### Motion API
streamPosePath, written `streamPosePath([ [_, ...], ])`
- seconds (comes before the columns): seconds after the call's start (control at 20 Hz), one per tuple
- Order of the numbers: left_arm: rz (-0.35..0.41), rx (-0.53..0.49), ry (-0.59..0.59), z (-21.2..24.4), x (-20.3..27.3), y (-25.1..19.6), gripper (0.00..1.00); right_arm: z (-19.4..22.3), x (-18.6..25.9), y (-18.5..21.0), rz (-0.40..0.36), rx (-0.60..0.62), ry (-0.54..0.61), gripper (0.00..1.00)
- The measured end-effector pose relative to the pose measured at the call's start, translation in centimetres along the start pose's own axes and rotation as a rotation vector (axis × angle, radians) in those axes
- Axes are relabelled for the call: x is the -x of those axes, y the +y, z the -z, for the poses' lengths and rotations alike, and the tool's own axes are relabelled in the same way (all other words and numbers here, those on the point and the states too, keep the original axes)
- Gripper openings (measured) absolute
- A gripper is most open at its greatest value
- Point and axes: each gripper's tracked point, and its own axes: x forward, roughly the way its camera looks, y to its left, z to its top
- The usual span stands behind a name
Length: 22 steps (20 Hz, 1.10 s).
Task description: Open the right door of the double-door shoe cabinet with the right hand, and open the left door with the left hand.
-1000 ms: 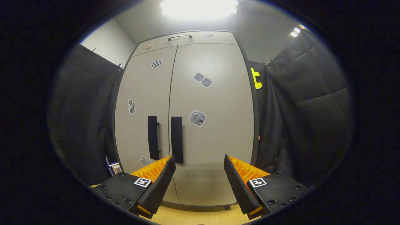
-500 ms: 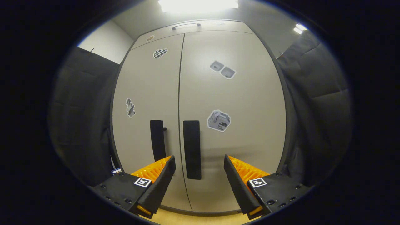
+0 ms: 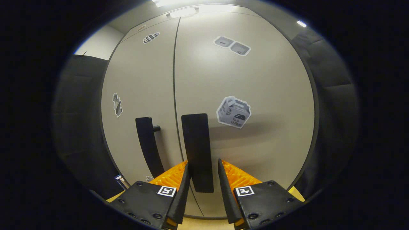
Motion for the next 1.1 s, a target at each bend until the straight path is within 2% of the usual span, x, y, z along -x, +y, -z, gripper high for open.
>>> streamPosePath([
  [0.1, 0.015, 0.010, 0.001, 0.0, -0.1, -0.5, 0.96, 0.0, -0.2, 0.2, 0.002, 0.024, -0.003, 0.32],
  [0.2, 0.026, 0.015, -0.002, -0.1, -0.1, -1.0, 0.94, 0.0, 0.3, 0.3, 0.011, 0.065, -0.004, 0.27],
  [0.25, 0.027, 0.011, -0.007, -0.2, -0.1, -1.0, 0.94, 0.0, 0.0, 0.3, 0.006, 0.088, 0.001, 0.17],
  [0.3, 0.026, 0.006, -0.012, -0.5, -0.2, -0.9, 0.95, 0.3, 0.0, 0.2, 0.003, 0.089, 0.013, 0.19],
  [0.35, 0.028, 0.006, -0.017, -0.7, -0.1, -1.0, 0.94, 0.2, 0.2, 0.3, 0.000, 0.086, 0.019, 0.12],
  [0.7, 0.060, 0.027, -0.040, -1.5, -0.1, -1.9, 0.96, 0.4, 3.4, 0.2, -0.038, 0.043, 0.027, 0.12],
  [1.1, 0.134, 0.022, -0.065, -2.4, 0.1, -4.7, 0.96, 0.9, 7.9, -0.9, -0.074, 0.043, 0.037, 0.11],
])
